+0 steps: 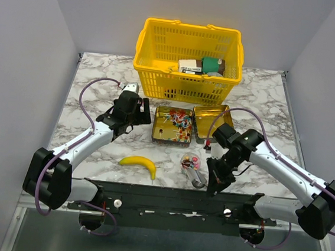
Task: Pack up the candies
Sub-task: Place the fake candies in the packing bottle.
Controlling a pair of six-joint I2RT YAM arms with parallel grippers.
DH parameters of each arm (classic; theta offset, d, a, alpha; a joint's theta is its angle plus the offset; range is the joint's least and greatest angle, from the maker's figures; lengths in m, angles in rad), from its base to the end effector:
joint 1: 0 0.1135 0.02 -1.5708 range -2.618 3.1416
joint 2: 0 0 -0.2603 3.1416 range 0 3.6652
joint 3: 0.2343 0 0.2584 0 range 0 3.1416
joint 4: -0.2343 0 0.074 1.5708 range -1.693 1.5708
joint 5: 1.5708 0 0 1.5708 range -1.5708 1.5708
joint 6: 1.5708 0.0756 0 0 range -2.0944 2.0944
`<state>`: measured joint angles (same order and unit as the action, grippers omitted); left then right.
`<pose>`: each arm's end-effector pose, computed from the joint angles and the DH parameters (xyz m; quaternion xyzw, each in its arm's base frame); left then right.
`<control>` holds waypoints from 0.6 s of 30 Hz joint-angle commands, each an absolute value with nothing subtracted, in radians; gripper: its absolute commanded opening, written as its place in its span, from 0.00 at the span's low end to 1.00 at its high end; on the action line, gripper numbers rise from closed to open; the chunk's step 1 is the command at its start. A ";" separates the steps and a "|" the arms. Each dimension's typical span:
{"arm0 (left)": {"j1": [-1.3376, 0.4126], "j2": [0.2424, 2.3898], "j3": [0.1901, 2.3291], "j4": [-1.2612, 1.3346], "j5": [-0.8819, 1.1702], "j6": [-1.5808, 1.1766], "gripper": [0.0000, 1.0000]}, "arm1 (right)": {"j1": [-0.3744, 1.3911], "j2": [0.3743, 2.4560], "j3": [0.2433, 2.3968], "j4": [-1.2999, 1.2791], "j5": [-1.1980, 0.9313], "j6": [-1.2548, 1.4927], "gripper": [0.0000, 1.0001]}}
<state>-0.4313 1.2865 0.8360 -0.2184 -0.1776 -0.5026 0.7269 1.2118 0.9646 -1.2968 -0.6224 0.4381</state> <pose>0.2925 -0.1199 0.2159 -0.0706 0.8945 -0.1241 0.4236 0.1131 0.1596 0.2185 0.1410 -0.9414 -0.2627 0.1578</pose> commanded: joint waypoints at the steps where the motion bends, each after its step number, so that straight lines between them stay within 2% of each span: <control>1: -0.425 1.267 0.857 -0.207 -0.195 -0.506 0.99 | 0.670 1.181 0.937 -1.279 -0.738 0.489 0.01; 12: -0.425 1.272 0.857 -0.206 -0.167 -0.520 0.99 | 0.660 1.144 0.997 -1.272 -0.784 0.545 0.01; 18: -0.419 1.301 0.873 -0.227 -0.135 -0.528 0.99 | 0.660 1.245 1.199 -1.238 -0.678 0.551 0.01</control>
